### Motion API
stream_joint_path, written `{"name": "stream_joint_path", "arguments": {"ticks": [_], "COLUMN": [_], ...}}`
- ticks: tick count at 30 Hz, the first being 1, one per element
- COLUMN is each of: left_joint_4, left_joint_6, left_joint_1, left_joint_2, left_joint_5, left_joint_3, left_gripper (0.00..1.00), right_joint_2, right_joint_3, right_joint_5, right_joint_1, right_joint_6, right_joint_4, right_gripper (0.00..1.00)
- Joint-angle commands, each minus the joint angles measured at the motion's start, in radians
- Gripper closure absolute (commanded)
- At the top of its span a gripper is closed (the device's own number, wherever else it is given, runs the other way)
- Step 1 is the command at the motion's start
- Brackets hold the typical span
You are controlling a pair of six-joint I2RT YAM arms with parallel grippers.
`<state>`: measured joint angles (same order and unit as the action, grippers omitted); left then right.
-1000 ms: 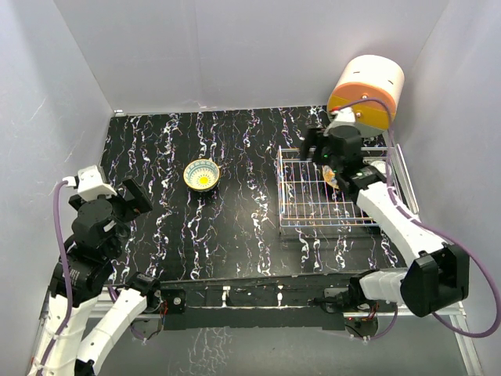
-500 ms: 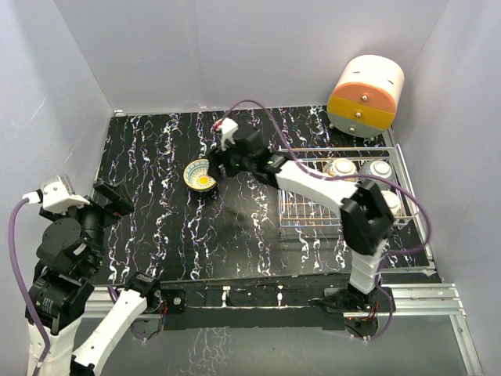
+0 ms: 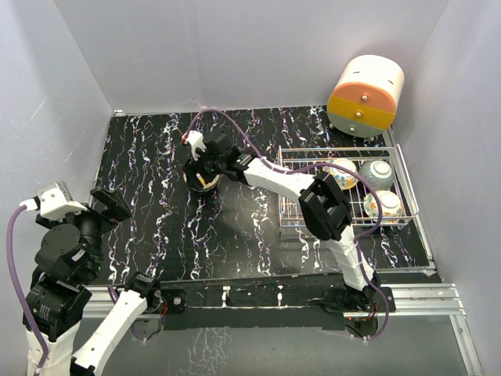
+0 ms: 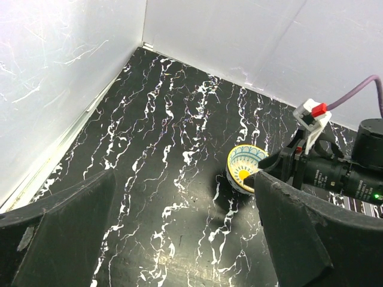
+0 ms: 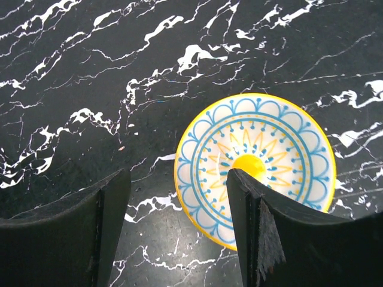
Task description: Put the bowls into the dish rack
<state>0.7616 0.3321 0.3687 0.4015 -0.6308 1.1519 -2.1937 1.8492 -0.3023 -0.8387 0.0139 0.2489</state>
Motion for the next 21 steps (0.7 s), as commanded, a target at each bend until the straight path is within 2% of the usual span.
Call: {"name": "stream_joint_path", "arguments": {"ticks": [1,13,21], "left_joint_4": [0.007,0.016,0.012], "left_joint_6": [-0.014,-0.021,-0.026], "left_joint_1": [0.004,0.004,0.004], "left_joint_2": [-0.015,-0.023,-0.023], "left_joint_5": [-0.022,-0.032,-0.036], "left_joint_3": [-0.002,-0.011,-0.018], "left_gripper": [0.03,0.03,0.03], "right_joint_2": [-0.049,-0.126,-0.13], "right_joint_3": [0.087,0.155,0.143], "right_joint_5": [-0.027,0.006,0.057], "right_joint_1": [-0.028,-0.04,-0.04], "right_joint_6": [0.048,0.068,0.061], "right_joint_4": [0.016,0.075,0.059], "right_gripper": [0.33,0.34,0.4]}}
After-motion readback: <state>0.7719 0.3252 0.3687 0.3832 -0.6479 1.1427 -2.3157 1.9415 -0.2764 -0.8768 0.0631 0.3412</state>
